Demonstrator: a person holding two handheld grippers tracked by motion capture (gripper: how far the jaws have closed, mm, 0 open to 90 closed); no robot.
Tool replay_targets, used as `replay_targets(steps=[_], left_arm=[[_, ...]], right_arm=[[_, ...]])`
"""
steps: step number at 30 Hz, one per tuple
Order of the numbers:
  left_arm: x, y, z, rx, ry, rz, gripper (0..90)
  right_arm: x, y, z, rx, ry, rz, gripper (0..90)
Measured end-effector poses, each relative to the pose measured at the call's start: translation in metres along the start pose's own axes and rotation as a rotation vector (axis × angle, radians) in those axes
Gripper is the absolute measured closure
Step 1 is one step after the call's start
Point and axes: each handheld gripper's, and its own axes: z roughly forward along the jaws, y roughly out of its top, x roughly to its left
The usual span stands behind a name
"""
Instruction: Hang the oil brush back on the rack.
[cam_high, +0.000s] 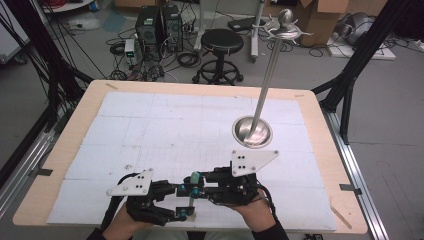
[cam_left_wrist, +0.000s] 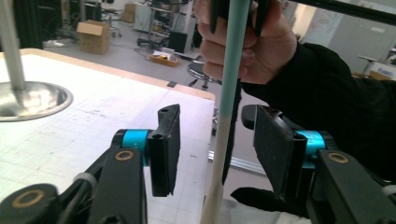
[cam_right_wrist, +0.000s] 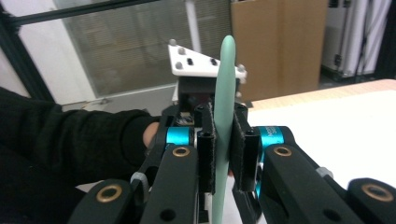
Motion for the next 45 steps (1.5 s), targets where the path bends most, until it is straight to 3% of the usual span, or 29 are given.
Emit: replay_targets(steps=[7,12,18,22,23,24,25,29,31,32,37,41,45], left_arm=[[-0.002,0.000,-0.001,-0.002,-0.044,0.020,65.1],[-0.003,0.000,-0.002,0.000,-0.045,0.055,76.5],[-0.004,0.001,-0.003,-0.006,-0.037,0.072,83.8],[-0.005,0.002,-0.004,-0.003,-0.004,0.087,84.1],[-0.005,0.002,-0.005,-0.002,0.016,0.090,84.2],[-0.004,0.002,-0.005,0.004,0.037,0.086,84.2],[-0.004,0.002,-0.006,0.006,0.055,0.084,84.1],[-0.001,0.002,-0.009,0.001,0.185,0.049,84.1],[0.000,0.002,-0.011,0.004,0.280,0.032,84.1],[0.000,0.002,-0.011,-0.002,0.305,0.023,84.1],[-0.001,0.003,-0.010,0.007,0.447,0.023,84.1],[0.000,0.003,-0.006,0.015,0.514,0.018,84.1],[-0.002,0.004,0.000,0.024,0.565,0.012,84.0]], right_arm=[[-0.002,0.003,0.010,0.009,0.082,-0.018,81.9],[-0.006,0.002,0.014,0.008,0.116,-0.020,81.9],[-0.008,0.002,0.014,-0.004,0.132,-0.013,81.9],[-0.008,0.001,0.014,-0.013,0.120,-0.013,81.2],[-0.008,0.001,0.014,-0.022,0.110,-0.011,73.3],[-0.008,0.000,0.014,-0.046,0.065,0.007,56.2],[-0.009,0.000,0.013,-0.057,0.019,0.028,47.5],[-0.010,0.000,0.009,-0.089,-0.091,0.050,34.6],[-0.009,-0.001,0.008,-0.097,-0.158,0.061,31.0],[-0.008,-0.002,0.008,-0.097,-0.207,0.064,29.8],[-0.006,-0.006,0.013,-0.078,-0.363,0.083,30.1],[-0.003,-0.008,0.019,-0.055,-0.453,0.088,36.7],[-0.001,-0.010,0.026,-0.050,-0.503,0.084,40.9]])
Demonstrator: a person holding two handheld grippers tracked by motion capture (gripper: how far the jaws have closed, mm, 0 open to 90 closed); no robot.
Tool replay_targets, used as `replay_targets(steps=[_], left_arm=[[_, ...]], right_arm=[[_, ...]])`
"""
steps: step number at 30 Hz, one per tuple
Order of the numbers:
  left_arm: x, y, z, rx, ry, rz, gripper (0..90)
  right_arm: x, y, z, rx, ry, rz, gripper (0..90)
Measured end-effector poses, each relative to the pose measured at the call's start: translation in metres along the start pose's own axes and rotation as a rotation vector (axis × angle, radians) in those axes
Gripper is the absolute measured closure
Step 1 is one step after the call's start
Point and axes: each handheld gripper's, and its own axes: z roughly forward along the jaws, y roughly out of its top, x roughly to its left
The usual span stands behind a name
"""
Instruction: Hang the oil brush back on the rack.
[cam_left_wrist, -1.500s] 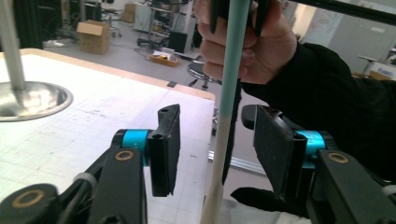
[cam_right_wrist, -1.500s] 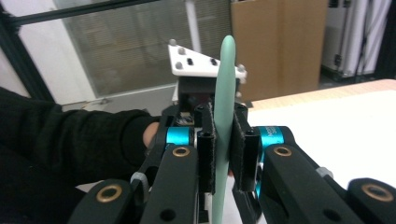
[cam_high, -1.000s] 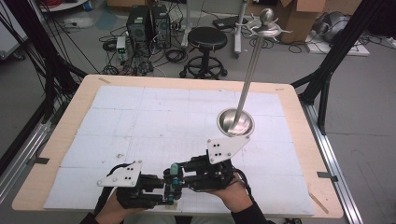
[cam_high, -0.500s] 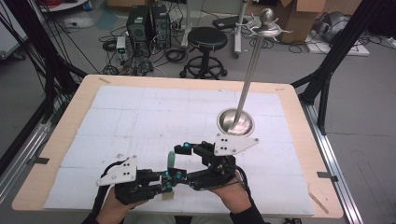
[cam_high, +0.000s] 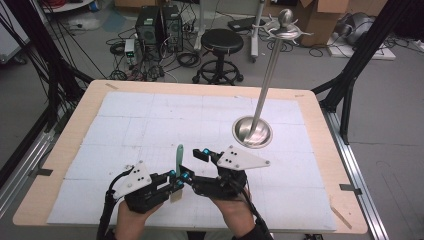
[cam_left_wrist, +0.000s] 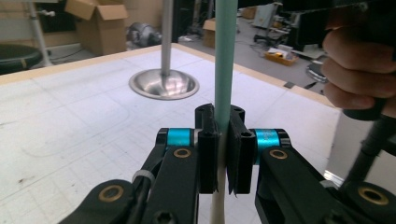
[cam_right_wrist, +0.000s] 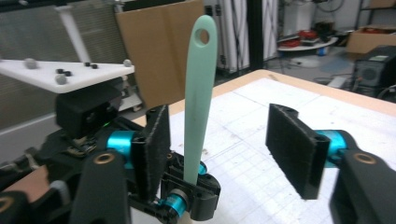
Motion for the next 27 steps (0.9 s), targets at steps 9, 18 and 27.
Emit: replay_targets(steps=[9,18,27], left_arm=[[-0.010,-0.001,0.012,0.019,0.054,0.022,84.0],[-0.019,0.000,0.023,0.030,0.080,0.055,84.0],[-0.023,0.000,0.024,0.020,0.096,0.076,84.0]], right_arm=[[0.001,-0.001,0.005,-0.004,-0.044,0.036,46.3],[0.001,0.002,0.003,0.003,-0.068,0.034,63.9],[0.002,0.004,0.000,0.007,-0.066,0.043,74.7]])
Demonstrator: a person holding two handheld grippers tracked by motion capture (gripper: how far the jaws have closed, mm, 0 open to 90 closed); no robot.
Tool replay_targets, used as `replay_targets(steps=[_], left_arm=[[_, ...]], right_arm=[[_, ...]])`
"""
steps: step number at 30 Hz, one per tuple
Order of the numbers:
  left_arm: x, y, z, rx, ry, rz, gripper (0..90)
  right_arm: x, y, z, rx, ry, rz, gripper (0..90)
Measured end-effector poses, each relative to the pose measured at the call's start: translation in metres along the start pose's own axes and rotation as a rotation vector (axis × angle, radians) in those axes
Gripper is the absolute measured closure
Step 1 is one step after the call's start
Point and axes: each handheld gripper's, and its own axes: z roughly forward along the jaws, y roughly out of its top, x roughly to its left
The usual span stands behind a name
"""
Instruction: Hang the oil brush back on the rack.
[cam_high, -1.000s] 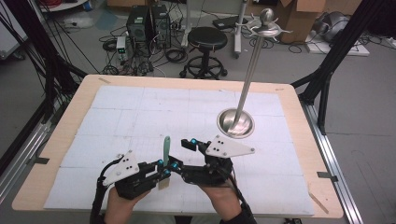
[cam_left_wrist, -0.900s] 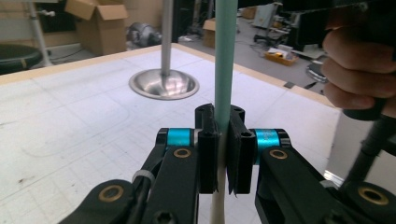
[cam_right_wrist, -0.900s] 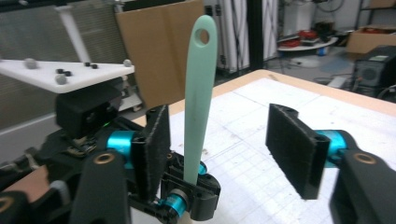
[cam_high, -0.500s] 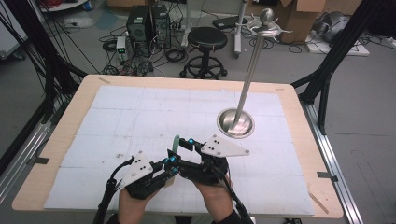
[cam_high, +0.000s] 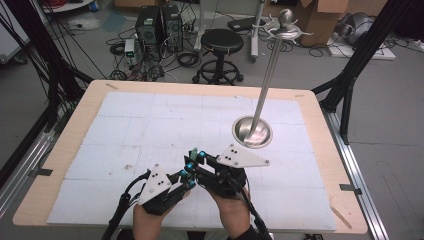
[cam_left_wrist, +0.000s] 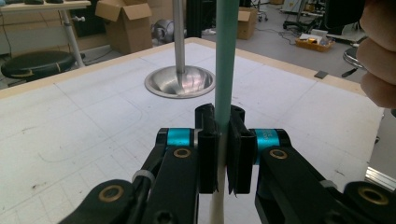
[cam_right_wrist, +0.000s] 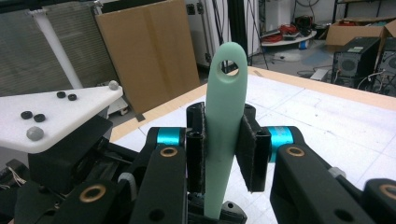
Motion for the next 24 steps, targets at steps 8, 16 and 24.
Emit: replay_targets(steps=[8,16,24], left_arm=[[0.004,0.001,-0.002,0.012,-0.077,-0.029,74.4],[0.025,0.004,-0.016,0.002,-0.214,-0.033,40.8],[0.042,0.003,-0.025,-0.032,-0.484,-0.095,38.9]], right_arm=[[0.002,0.003,-0.004,0.005,0.024,-0.028,75.5],[-0.006,0.008,-0.017,0.002,0.083,-0.053,75.5],[-0.013,0.011,-0.027,-0.009,0.297,-0.112,75.5]])
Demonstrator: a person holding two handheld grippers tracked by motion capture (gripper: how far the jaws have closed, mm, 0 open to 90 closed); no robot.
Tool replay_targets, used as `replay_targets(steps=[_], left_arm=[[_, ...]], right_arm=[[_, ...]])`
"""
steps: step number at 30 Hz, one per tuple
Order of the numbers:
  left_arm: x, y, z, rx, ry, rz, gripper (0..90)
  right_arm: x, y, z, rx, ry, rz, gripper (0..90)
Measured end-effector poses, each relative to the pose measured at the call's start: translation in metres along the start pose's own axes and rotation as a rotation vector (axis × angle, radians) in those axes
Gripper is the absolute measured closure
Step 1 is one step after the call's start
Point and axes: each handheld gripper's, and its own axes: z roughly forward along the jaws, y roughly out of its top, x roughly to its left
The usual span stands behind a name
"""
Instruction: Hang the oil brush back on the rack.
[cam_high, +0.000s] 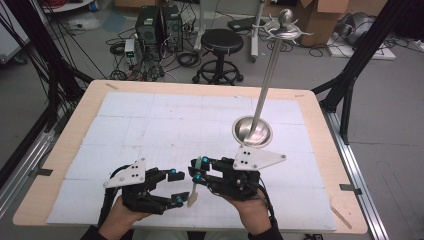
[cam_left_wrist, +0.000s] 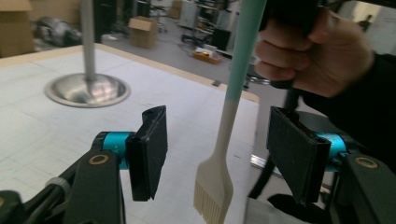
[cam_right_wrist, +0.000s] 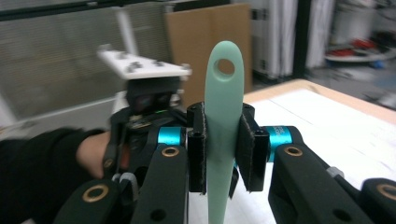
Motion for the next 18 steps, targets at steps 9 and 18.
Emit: replay_targets(steps=[9,18], left_arm=[[-0.008,0.000,0.007,0.001,-0.156,0.016,41.9],[-0.011,-0.001,0.008,0.001,-0.259,0.033,50.8]], right_arm=[[-0.004,-0.001,0.003,-0.019,0.250,-0.042,75.5],[-0.006,-0.005,0.011,-0.003,0.431,-0.063,75.5]])
